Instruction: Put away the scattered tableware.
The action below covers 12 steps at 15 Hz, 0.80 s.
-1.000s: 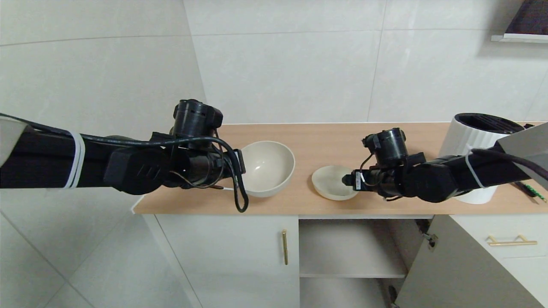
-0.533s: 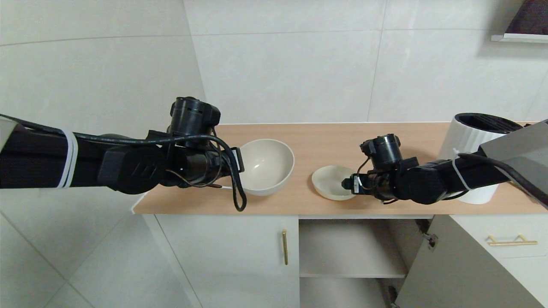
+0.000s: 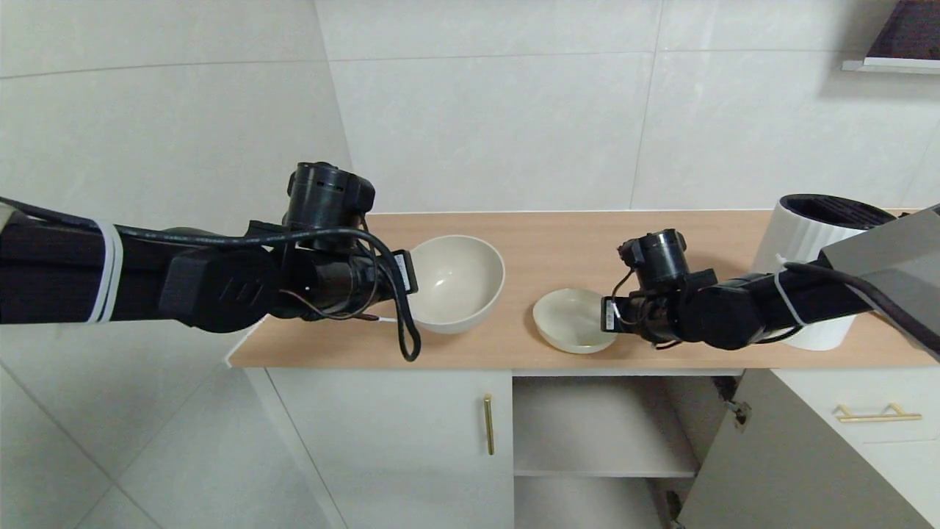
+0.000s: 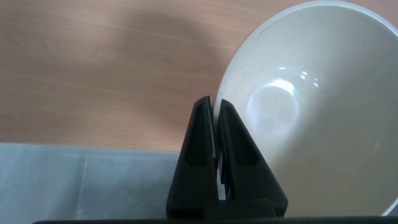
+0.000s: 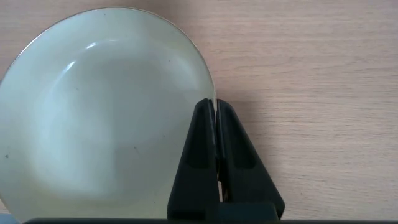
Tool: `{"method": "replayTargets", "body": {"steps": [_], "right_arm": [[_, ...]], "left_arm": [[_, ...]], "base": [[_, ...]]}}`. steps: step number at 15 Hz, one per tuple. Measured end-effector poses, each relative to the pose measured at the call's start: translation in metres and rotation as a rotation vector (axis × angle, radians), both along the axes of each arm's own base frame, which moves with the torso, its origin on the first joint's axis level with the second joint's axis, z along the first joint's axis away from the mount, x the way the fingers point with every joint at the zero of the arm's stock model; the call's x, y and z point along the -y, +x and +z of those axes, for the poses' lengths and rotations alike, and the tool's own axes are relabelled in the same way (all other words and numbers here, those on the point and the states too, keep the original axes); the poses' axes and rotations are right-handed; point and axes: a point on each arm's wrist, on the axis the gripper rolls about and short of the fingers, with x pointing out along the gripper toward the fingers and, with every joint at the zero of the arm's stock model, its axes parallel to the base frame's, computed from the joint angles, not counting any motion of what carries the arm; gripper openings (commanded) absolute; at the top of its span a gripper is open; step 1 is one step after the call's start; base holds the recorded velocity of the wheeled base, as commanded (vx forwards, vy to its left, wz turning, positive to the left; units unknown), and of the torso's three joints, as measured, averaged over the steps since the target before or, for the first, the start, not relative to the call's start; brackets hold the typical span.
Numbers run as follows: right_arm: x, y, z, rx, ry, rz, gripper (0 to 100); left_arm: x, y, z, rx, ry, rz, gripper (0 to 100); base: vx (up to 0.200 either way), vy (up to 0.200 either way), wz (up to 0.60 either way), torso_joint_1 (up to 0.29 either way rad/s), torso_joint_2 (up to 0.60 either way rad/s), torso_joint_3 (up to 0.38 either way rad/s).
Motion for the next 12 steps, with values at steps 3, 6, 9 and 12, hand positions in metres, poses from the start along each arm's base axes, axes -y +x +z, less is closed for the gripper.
{"method": "replayTargets", "body": {"steps": [3,6,9,12], "right_arm": [[0.001,0.0,0.002,0.003,0.014,-0.009,0],[0.003,-0.007,0.016,0.021,0.034,-0.011,0],[0.011,-0.029,0.039,0.035,0.084,0.047,0],[0.02,-0.06,0.054,0.018,0.119,0.124,0]], "left_arm": [[0.0,-0.001,0.001,0.001,0.002,-0.002,0],[0.0,-0.01,-0.006,-0.028,0.024,-0.012,0],[-0.006,-0.027,-0.006,-0.041,0.038,-0.028,0],[-0.007,-0.043,-0.006,-0.052,0.043,-0.048,0]], "base": [[0.0,0.0,0.0,0.0,0.0,0.0],[0.0,0.0,0.0,0.0,0.0,0.0],[0.0,0.0,0.0,0.0,0.0,0.0],[0.0,0.0,0.0,0.0,0.0,0.0]]}}
